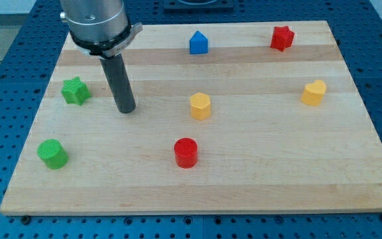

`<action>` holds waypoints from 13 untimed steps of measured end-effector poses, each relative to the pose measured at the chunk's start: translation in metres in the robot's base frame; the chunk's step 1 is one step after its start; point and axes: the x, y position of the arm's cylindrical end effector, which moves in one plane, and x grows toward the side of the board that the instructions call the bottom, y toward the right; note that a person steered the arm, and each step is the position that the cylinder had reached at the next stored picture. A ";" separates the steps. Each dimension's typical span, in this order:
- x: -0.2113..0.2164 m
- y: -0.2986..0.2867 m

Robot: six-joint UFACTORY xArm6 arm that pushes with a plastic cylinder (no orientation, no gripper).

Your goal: Push the hexagon diagonally above the red circle

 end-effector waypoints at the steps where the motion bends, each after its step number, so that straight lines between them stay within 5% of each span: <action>1: -0.004 0.014; 9: 0.000 0.176; 11: -0.003 0.117; 13: 0.000 0.150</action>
